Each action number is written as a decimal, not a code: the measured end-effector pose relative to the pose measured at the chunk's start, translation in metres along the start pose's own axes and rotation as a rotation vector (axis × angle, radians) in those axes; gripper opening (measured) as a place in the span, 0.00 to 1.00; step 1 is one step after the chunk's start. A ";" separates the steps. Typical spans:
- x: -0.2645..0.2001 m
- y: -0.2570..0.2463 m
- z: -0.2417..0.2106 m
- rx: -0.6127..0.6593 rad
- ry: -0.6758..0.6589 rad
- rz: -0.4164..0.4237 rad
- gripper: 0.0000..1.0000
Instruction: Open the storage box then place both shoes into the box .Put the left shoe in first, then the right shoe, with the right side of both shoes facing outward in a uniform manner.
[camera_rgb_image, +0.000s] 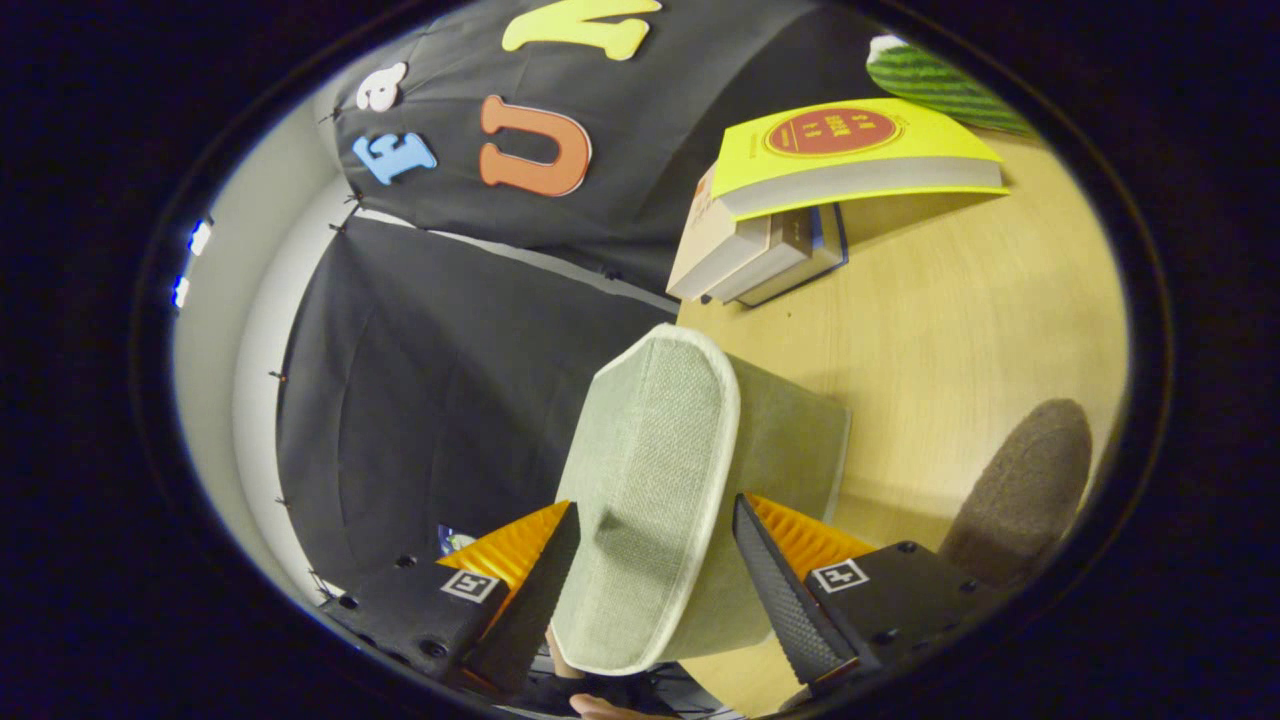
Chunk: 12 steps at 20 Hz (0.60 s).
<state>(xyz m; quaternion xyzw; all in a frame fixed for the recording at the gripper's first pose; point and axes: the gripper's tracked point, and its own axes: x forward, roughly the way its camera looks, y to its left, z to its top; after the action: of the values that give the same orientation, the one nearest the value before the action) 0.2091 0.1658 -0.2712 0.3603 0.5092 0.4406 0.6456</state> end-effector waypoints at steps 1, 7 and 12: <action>0.002 0.000 -0.004 0.006 0.016 0.002 0.95; -0.002 0.000 -0.002 -0.003 0.003 0.009 0.69; -0.013 0.010 -0.002 -0.025 -0.024 0.003 0.39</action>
<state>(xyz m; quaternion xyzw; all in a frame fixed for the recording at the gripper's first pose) 0.2043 0.1566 -0.2581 0.3582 0.4953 0.4436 0.6555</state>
